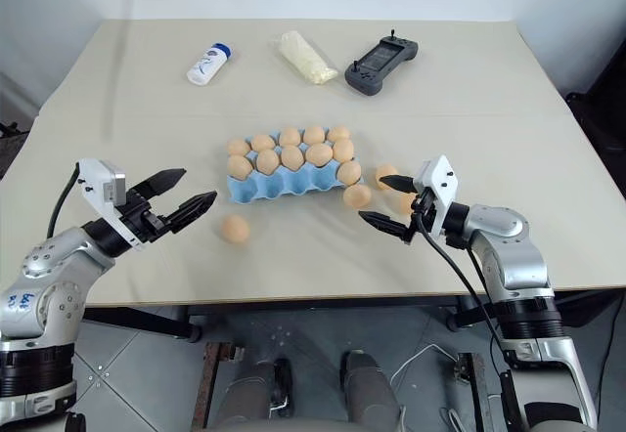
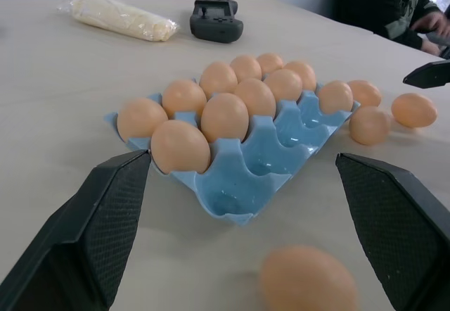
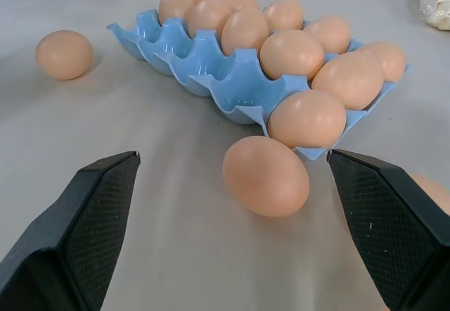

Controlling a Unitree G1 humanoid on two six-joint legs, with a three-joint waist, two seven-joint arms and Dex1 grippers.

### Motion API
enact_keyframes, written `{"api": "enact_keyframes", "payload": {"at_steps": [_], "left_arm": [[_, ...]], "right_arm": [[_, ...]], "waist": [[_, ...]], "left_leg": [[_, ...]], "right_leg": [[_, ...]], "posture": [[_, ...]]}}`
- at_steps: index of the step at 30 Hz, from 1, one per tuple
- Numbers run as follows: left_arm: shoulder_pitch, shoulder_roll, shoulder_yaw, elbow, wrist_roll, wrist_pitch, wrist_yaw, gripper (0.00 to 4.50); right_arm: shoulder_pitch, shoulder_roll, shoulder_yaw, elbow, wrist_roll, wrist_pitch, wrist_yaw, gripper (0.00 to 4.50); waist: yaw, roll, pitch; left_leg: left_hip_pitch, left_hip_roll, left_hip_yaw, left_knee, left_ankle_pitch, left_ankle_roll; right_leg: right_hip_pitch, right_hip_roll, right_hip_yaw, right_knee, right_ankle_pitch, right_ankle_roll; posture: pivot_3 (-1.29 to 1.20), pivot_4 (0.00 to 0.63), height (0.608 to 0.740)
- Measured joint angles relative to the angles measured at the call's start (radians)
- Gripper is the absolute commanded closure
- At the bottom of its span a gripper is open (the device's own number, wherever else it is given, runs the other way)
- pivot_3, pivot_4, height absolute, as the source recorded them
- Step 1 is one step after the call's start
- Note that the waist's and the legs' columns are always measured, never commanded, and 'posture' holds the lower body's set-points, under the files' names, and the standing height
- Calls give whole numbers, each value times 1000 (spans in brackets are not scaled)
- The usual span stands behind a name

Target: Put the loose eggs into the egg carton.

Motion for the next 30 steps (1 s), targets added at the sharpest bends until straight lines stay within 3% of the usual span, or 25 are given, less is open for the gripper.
{"api": "enact_keyframes", "payload": {"at_steps": [15,23,30], "left_arm": [[-11,-22,-2,1,35,-26,29,0],[-41,-22,-35,65,23,-39,-74,0],[-94,-30,-85,162,55,-160,-183,0]], "right_arm": [[8,0,-17,-24,8,13,-21,34],[277,-77,-177,-289,65,126,-111,34],[374,-87,-282,-354,72,157,-214,34]], "waist": [[2,0,0],[25,0,0],[21,0,0]], "left_leg": [[0,0,0,1,1,1],[0,0,0,0,-1,-1],[1,0,0,0,0,-1]], "right_leg": [[0,0,0,1,0,0],[0,0,0,-1,0,0],[1,0,0,0,1,0]], "posture": [[0,150,740],[0,150,740],[0,150,740]]}}
